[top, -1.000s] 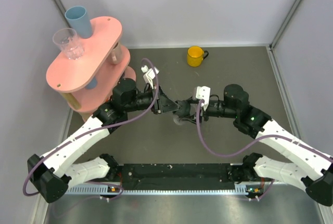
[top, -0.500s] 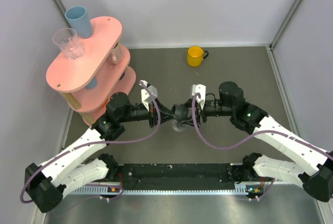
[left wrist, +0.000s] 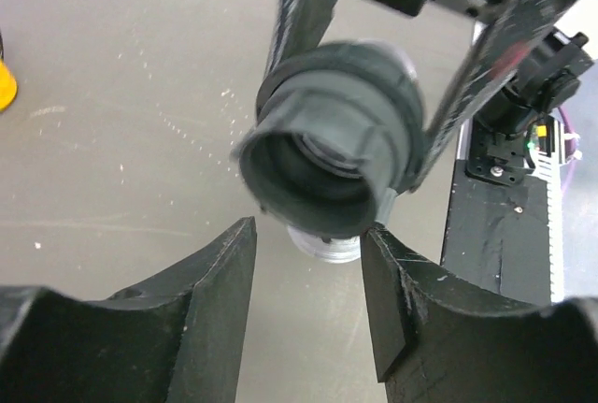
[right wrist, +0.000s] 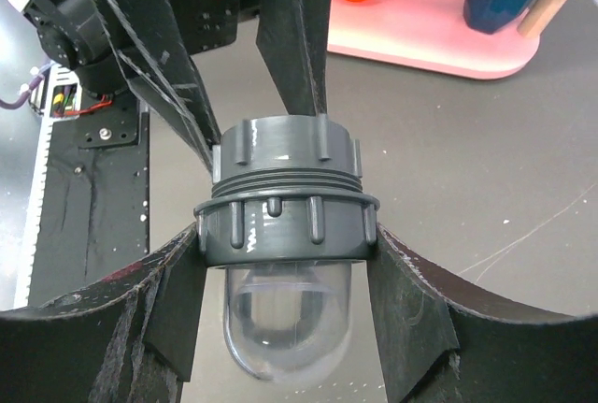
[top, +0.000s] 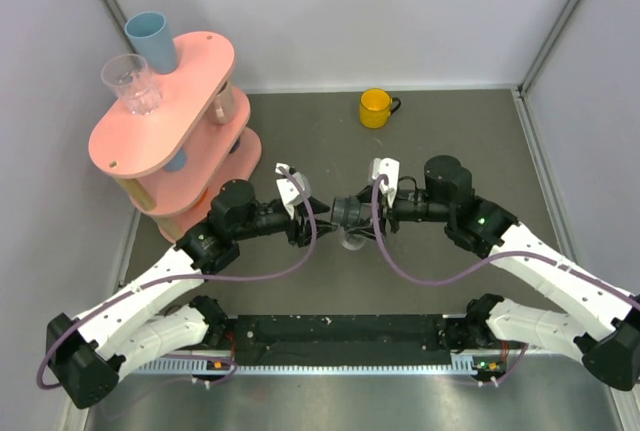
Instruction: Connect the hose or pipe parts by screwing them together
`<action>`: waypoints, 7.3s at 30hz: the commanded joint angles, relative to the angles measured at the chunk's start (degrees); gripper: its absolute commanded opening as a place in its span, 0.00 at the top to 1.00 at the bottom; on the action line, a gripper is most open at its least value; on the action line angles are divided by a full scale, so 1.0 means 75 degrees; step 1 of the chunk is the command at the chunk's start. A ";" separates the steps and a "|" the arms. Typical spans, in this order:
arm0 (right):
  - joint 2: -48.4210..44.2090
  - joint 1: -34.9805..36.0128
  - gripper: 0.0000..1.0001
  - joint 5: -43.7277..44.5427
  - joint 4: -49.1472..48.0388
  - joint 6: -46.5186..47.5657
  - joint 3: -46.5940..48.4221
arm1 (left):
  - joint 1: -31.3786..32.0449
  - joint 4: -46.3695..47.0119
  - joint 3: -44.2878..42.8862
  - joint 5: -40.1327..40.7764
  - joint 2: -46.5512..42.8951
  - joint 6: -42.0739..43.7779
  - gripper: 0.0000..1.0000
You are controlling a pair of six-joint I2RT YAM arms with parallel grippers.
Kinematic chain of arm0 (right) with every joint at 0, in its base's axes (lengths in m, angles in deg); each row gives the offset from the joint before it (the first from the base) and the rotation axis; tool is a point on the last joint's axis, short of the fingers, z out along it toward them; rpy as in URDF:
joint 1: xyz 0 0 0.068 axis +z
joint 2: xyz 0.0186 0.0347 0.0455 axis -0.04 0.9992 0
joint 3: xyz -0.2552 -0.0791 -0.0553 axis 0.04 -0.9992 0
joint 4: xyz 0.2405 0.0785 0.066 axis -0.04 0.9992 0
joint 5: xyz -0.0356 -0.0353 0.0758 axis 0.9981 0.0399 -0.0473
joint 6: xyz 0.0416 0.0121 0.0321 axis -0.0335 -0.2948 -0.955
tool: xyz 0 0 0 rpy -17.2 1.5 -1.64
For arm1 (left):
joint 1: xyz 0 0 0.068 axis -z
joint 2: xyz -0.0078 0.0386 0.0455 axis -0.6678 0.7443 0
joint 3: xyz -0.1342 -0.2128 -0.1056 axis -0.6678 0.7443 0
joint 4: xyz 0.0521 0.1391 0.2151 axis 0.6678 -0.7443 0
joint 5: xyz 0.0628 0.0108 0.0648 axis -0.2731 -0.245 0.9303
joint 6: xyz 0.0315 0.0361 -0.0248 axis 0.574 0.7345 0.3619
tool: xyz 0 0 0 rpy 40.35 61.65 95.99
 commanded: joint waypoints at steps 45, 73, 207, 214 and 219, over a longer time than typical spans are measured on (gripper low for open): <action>-0.0831 0.0044 1.00 -0.0656 -0.0658 0.0477 0.0263 | -0.0799 0.1297 -0.1011 -0.1608 0.0405 -0.6435 0.06; -0.0375 0.0044 1.00 -0.0844 -0.0694 -0.0050 0.0532 | -0.0599 0.1543 -0.0649 -0.2476 0.0934 -0.5041 0.60; -0.0491 0.0466 0.14 0.0165 0.1885 0.1192 0.1658 | -0.0916 0.1837 -0.0332 -0.2137 0.1098 -0.4419 1.00; -0.0199 0.0583 0.20 -0.0351 0.1768 0.1051 0.1599 | -0.0916 0.1837 -0.0414 -0.2183 0.1145 -0.4454 1.00; 0.0117 0.0700 0.21 -0.0446 0.1685 0.0923 0.1435 | -0.0916 0.1965 -0.0461 -0.2253 0.1121 -0.4536 1.00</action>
